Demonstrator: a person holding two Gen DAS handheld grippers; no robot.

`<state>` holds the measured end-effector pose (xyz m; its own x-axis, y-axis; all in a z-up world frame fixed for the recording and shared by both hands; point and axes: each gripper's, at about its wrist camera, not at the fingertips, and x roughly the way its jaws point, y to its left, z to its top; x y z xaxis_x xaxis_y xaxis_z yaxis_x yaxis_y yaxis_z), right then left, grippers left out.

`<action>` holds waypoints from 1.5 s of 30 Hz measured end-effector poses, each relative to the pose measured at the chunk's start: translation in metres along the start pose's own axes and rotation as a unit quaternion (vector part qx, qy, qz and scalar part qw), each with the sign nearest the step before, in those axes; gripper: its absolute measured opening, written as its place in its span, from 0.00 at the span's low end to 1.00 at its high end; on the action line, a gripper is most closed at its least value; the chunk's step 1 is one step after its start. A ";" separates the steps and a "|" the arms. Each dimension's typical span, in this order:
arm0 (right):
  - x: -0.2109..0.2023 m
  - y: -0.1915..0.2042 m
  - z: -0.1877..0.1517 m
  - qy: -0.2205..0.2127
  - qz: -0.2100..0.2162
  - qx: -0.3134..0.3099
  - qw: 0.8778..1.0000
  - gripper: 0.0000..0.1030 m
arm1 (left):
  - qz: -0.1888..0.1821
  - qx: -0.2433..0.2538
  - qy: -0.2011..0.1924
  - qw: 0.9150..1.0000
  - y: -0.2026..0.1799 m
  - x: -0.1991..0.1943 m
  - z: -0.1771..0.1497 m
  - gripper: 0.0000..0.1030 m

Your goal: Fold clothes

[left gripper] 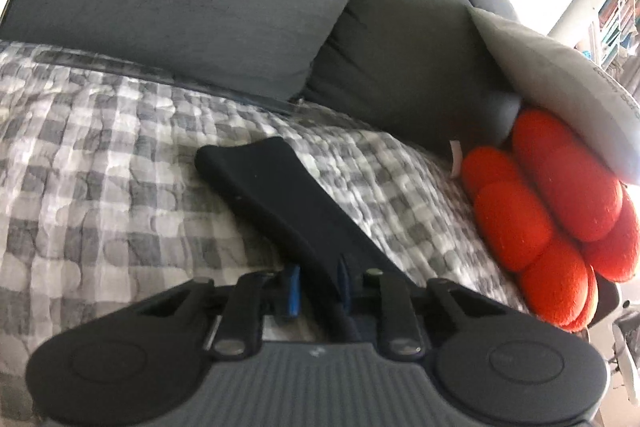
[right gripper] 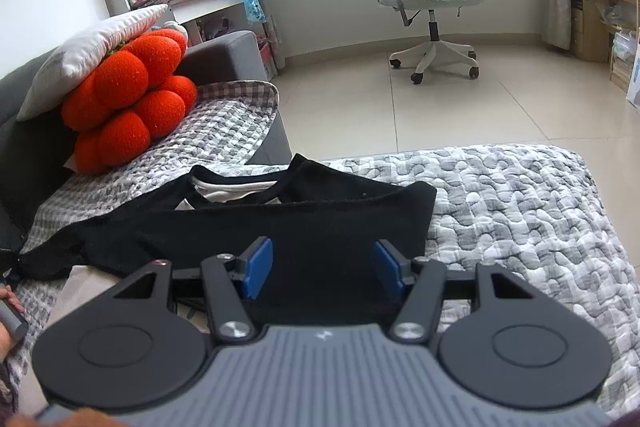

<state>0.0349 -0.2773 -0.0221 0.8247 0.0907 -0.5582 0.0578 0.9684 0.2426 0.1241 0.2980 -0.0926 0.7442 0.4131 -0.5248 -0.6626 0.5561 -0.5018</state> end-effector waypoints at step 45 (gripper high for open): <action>-0.026 -0.030 0.010 -0.039 0.033 0.063 0.997 0.60 | -0.420 0.084 0.082 0.900 -0.220 -0.194 -0.055 0.04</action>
<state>0.0175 -0.3105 -0.0073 0.8697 0.1310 -0.4759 0.0678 0.9233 0.3779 0.1205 0.0558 0.0822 0.9453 -0.3071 -0.1096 0.1598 0.7292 -0.6654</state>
